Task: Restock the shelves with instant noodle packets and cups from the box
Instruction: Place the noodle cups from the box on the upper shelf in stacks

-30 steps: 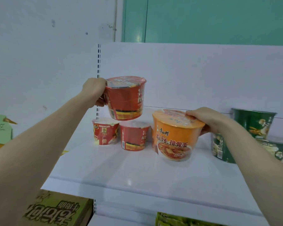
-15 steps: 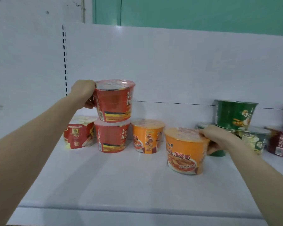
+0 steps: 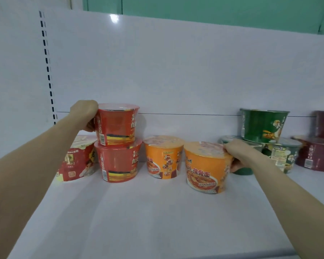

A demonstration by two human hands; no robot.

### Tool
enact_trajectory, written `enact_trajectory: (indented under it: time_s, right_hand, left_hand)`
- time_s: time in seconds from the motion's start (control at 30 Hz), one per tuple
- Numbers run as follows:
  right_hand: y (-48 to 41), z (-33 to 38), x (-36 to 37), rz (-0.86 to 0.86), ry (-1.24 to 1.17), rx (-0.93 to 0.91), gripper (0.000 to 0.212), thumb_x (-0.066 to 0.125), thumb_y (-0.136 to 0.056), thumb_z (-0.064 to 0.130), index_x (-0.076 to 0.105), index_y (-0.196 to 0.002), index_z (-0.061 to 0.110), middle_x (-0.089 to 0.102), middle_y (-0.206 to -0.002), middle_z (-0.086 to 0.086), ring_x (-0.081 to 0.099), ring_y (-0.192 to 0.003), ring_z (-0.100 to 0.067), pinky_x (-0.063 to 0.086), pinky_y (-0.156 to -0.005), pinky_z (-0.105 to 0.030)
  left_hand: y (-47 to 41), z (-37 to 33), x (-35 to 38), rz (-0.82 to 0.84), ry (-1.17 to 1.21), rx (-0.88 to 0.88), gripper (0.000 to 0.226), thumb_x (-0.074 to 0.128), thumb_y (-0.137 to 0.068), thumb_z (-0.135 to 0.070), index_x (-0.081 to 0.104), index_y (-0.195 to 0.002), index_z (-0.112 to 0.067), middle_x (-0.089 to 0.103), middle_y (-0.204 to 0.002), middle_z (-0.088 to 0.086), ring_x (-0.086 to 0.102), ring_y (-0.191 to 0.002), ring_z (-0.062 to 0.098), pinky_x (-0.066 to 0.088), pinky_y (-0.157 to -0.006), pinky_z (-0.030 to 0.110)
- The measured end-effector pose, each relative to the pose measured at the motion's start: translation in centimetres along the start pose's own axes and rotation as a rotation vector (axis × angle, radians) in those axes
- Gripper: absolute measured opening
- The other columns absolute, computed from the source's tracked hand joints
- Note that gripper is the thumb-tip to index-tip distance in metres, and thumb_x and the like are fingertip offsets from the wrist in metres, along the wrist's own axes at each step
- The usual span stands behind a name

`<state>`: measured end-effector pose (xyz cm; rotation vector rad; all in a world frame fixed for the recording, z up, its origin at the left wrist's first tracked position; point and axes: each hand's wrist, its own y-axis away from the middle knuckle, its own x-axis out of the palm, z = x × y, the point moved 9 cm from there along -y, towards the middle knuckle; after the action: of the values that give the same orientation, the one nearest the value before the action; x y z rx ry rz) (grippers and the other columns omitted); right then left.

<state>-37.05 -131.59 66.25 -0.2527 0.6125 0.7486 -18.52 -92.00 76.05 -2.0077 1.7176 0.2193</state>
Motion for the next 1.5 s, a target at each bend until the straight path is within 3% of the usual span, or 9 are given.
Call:
enact_trajectory:
  time_s: [0.27, 0.37, 0.47, 0.63, 0.77, 0.87, 1.0, 1.2, 1.5]
  right_hand:
    - [0.9, 0.6, -1.0, -0.118, -0.094, -0.100, 0.037, 0.036, -0.098, 0.034, 0.056, -0.098, 0.003, 0.063, -0.099, -0.024, 0.063, -0.088, -0.037, 0.055, -0.078, -0.045]
    - [3.0, 2.6, -1.9, -0.233, 0.065, -0.346, 0.044, 0.036, -0.098, 0.036, 0.057, -0.115, 0.001, 0.060, -0.119, -0.019, 0.057, -0.105, -0.029, 0.043, -0.078, -0.028]
    - [6.1, 4.2, -1.1, -0.183, 0.131, -0.567, 0.044, 0.046, -0.093, 0.042, 0.055, -0.122, 0.012, 0.058, -0.127, -0.005, 0.052, -0.114, -0.018, 0.038, -0.089, -0.028]
    - [7.5, 4.5, 1.9, -0.069, 0.447, -0.684, 0.039, 0.059, -0.087, 0.037, 0.056, -0.123, 0.021, 0.053, -0.134, 0.003, 0.051, -0.118, -0.016, 0.044, -0.097, -0.034]
    - [6.2, 4.3, 2.0, -0.103, 0.489, -0.679, 0.038, 0.056, -0.090, 0.033, 0.054, -0.125, 0.021, 0.051, -0.137, 0.001, 0.049, -0.122, -0.020, 0.040, -0.103, -0.044]
    - [5.3, 4.4, 2.2, -0.116, 0.498, -0.670, 0.037, 0.055, -0.090, 0.033, 0.054, -0.125, 0.020, 0.055, -0.132, 0.000, 0.051, -0.120, -0.022, 0.040, -0.101, -0.047]
    - [4.0, 4.5, 2.4, -0.122, 0.516, -0.655, 0.038, 0.054, -0.091, 0.034, 0.053, -0.126, 0.020, 0.057, -0.129, -0.001, 0.052, -0.118, -0.023, 0.040, -0.101, -0.047]
    - [2.5, 4.8, 2.9, -0.102, 0.554, -0.661, 0.035, 0.052, -0.092, 0.034, 0.051, -0.125, 0.021, 0.058, -0.127, -0.003, 0.052, -0.118, -0.025, 0.037, -0.104, -0.046]
    - [1.0, 5.1, 3.8, -0.120, 0.567, -0.700, 0.029, 0.049, -0.093, 0.032, 0.054, -0.117, 0.017, 0.061, -0.119, -0.006, 0.053, -0.113, -0.027, 0.030, -0.101, -0.041]
  left_hand:
    - [-0.5, 0.3, 0.6, 0.004, 0.014, 0.027, 0.058, 0.022, -0.094, -0.040, 0.051, -0.096, 0.010, 0.057, -0.082, 0.031, 0.058, -0.075, 0.040, 0.051, -0.078, 0.047]
    - [-0.3, 0.2, 0.7, -0.032, 0.020, 0.094, 0.065, 0.016, -0.095, -0.048, 0.051, -0.081, 0.005, 0.055, -0.077, 0.026, 0.056, -0.073, 0.036, 0.048, -0.077, 0.044]
    - [0.2, 0.1, 0.7, -0.082, -0.016, 0.196, 0.068, 0.014, -0.096, -0.051, 0.046, -0.064, -0.001, 0.052, -0.071, 0.020, 0.054, -0.073, 0.035, 0.046, -0.080, 0.043]
    - [1.9, -0.4, 0.4, -0.260, -0.228, 0.331, 0.070, 0.017, -0.094, -0.051, 0.044, -0.114, 0.010, 0.051, -0.112, 0.030, 0.047, -0.105, 0.044, 0.037, -0.090, 0.051]
    - [5.7, -2.4, 1.3, -0.375, -0.446, 0.609, 0.072, 0.016, -0.091, -0.046, 0.038, -0.122, 0.016, 0.039, -0.126, 0.038, 0.033, -0.121, 0.050, 0.029, -0.103, 0.058]
    - [10.9, -3.1, 4.7, -0.271, -0.486, 0.736, 0.072, 0.022, -0.093, -0.047, 0.034, -0.135, 0.011, 0.030, -0.143, 0.032, 0.026, -0.136, 0.042, 0.019, -0.112, 0.046]
    - [18.0, -1.7, 11.5, 0.105, -0.611, 0.838, 0.092, -0.005, -0.074, -0.062, 0.038, -0.135, -0.008, 0.037, -0.145, 0.012, 0.030, -0.136, 0.024, 0.023, -0.110, 0.032]
    - [24.2, 4.0, 17.9, 0.612, -0.840, 0.671, 0.051, 0.019, -0.098, -0.047, 0.039, -0.130, -0.014, 0.040, -0.138, 0.010, 0.032, -0.132, 0.026, 0.028, -0.108, 0.039]
    - [24.1, 5.1, 17.9, 0.592, -0.763, 0.628, 0.045, 0.029, -0.095, -0.050, 0.049, -0.107, -0.012, 0.050, -0.116, 0.008, 0.043, -0.116, 0.023, 0.035, -0.100, 0.038]
